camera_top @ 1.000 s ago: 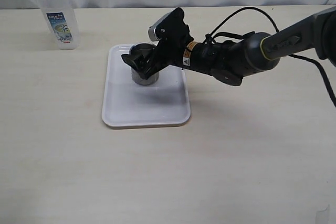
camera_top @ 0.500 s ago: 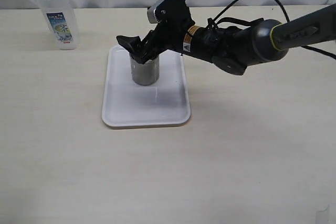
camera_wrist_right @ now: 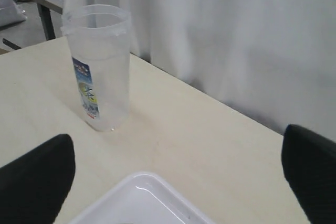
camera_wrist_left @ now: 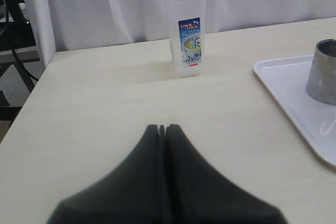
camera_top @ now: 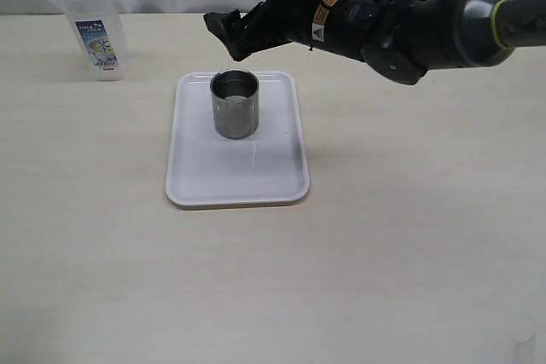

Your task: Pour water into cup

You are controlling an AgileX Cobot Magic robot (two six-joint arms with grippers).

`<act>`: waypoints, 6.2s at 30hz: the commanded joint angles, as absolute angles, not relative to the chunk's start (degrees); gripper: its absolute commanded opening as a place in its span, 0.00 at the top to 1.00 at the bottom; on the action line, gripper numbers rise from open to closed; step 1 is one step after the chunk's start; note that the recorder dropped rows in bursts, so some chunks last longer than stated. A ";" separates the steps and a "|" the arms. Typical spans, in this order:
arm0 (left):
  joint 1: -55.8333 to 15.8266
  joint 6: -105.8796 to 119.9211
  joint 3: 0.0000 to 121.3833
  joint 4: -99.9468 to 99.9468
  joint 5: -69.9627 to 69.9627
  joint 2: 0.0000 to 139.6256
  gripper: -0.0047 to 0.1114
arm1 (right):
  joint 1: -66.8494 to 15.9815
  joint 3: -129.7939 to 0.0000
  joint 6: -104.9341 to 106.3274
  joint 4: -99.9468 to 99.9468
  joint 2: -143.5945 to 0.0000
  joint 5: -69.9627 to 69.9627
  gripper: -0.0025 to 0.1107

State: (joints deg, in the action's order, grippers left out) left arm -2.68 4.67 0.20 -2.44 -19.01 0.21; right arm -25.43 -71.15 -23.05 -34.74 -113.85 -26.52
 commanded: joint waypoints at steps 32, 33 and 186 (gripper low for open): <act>-2.64 4.44 0.00 -2.45 -18.49 0.00 0.96 | -25.45 -71.24 -27.10 -30.67 -104.57 -7.13 0.94; -2.64 4.44 0.00 -2.45 -18.49 0.00 0.96 | -25.45 -71.24 -27.10 -30.67 -103.77 -6.16 0.94; -2.64 4.44 0.00 -2.45 -18.49 0.00 0.96 | 2.66 0.00 2.13 0.77 0.00 -0.83 0.94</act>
State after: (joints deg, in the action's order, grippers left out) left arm -2.68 4.67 0.20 -2.44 -19.23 0.21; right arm 2.31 -0.15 2.36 0.76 -0.25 -1.16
